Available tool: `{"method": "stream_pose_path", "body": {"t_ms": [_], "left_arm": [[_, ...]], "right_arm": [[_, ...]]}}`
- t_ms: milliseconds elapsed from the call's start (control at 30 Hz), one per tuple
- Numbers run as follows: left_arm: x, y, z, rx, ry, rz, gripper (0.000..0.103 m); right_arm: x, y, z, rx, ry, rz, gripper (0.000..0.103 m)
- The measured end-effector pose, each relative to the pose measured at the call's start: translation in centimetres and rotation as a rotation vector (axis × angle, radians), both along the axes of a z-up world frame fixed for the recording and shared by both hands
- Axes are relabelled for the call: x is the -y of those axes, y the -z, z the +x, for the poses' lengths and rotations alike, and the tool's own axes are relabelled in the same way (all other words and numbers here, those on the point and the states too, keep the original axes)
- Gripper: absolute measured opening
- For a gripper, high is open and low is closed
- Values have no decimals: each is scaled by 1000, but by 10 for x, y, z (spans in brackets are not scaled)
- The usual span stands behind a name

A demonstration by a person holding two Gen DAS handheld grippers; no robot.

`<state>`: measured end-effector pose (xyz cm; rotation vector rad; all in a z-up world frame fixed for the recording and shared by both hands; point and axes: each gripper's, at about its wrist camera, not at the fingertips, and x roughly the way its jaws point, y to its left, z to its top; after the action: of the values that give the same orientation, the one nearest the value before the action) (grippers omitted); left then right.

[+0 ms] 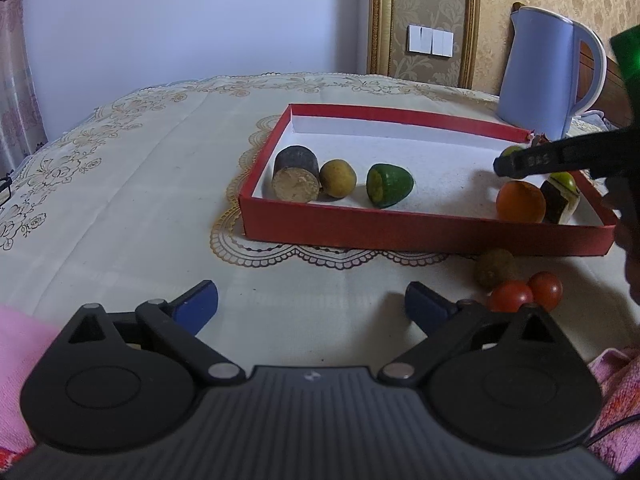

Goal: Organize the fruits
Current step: 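Carry the green tomato into the tray and open the right gripper, then reach the left gripper to a red cherry tomato and grasp it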

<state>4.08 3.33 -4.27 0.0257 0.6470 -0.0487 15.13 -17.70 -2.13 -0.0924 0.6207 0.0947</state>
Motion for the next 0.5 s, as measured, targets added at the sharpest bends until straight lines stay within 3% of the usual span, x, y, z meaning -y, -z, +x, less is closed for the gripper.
{"method": "stream_pose_path", "body": {"t_ms": [200,300,433,500], "left_arm": [[-1,1,0,-7,0,-2,103],[-1,1,0,-8,-1,-1,103],[-1,1,0,-7,-1,-1,103],[-1,1,0,-7,-1,-2,103]], "right_arm": [[2,7,7,-23,5,10,35],[12,0,-2,-16,-5,66,41],[28,-17,-45,40,-23,110,57],[36,-21,-76,73,-32,87,59]]}}
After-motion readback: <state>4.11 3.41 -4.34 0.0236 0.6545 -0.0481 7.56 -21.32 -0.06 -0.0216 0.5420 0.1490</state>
